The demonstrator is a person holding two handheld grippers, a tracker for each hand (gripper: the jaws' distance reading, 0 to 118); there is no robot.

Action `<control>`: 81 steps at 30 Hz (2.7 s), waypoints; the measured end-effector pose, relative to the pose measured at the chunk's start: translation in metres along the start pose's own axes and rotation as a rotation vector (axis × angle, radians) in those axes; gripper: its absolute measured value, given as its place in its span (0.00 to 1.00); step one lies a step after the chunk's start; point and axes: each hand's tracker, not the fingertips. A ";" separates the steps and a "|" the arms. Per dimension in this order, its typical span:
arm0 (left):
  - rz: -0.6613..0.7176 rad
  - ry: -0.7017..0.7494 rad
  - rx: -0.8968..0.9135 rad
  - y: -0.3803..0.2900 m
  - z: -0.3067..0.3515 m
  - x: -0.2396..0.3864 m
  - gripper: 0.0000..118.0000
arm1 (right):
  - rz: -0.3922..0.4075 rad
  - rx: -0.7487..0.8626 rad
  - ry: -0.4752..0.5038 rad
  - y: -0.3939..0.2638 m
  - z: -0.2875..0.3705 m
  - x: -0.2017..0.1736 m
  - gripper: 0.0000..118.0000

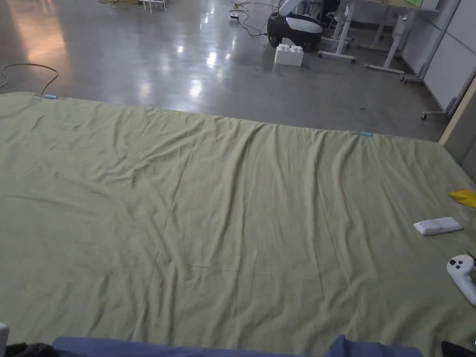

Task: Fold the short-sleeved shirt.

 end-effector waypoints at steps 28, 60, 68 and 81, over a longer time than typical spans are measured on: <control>-0.059 0.188 0.351 0.073 -0.036 0.078 0.60 | -0.106 0.636 -0.104 0.090 0.020 -0.073 0.75; 0.002 0.237 0.659 0.112 0.005 0.103 0.04 | -0.115 0.996 -0.156 0.136 0.054 -0.123 0.02; 0.121 0.049 0.301 0.064 -0.019 -0.012 0.05 | -0.078 0.927 -0.128 0.137 0.039 -0.123 0.02; 0.419 -0.367 -0.048 -0.017 -0.075 -0.104 0.77 | -0.021 0.830 -0.096 0.130 0.020 -0.137 0.02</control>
